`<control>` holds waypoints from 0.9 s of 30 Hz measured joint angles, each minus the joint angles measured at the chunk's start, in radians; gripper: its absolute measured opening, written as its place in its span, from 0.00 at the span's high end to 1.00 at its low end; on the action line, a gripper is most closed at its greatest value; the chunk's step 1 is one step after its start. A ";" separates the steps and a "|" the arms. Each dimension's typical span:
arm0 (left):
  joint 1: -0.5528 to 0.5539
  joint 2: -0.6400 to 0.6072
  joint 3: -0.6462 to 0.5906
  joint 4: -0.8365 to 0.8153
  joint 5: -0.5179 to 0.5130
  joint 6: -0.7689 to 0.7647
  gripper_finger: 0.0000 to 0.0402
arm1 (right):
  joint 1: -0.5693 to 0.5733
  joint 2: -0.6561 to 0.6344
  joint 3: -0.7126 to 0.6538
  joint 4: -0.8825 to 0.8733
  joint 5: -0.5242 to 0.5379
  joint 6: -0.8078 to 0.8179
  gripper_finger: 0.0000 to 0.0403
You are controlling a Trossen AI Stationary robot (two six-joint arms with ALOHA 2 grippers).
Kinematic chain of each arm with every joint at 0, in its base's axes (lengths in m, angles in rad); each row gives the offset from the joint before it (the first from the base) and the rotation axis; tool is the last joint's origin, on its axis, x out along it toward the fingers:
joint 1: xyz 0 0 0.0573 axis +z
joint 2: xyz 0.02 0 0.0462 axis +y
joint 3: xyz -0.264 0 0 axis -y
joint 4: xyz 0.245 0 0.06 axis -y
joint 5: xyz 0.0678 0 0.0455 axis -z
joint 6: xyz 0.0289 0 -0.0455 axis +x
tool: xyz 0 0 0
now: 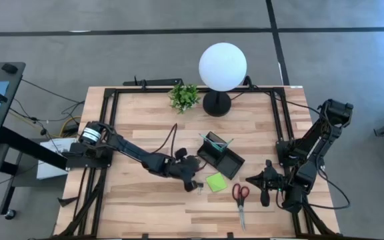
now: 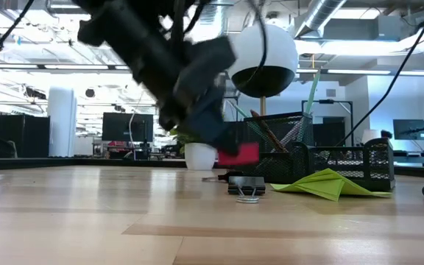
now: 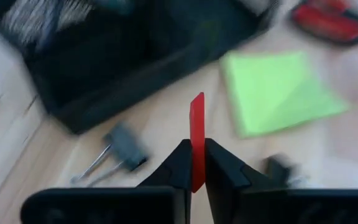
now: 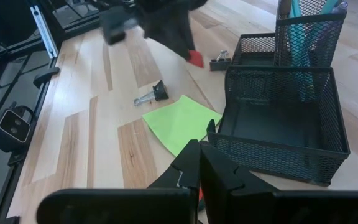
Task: Pick and place office supplies into organizer
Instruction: Put the red eraser into the desk organizer
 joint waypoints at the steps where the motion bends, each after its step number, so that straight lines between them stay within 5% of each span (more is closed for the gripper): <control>1: -0.006 0.000 0.022 -0.004 -0.011 0.008 0.96 | 0.000 0.000 0.000 0.000 0.000 0.000 1.00; 13: 0.013 -0.004 0.384 -0.336 -0.195 0.176 0.98 | 0.000 0.000 0.000 0.000 0.000 -0.001 1.00; 22: 0.082 -0.001 0.349 -0.443 -0.122 0.329 0.99 | 0.000 0.000 0.000 0.000 -0.002 0.000 1.00; 27: 0.133 0.001 0.287 -0.346 0.001 0.478 0.99 | 0.000 0.000 0.000 0.000 -0.003 0.000 1.00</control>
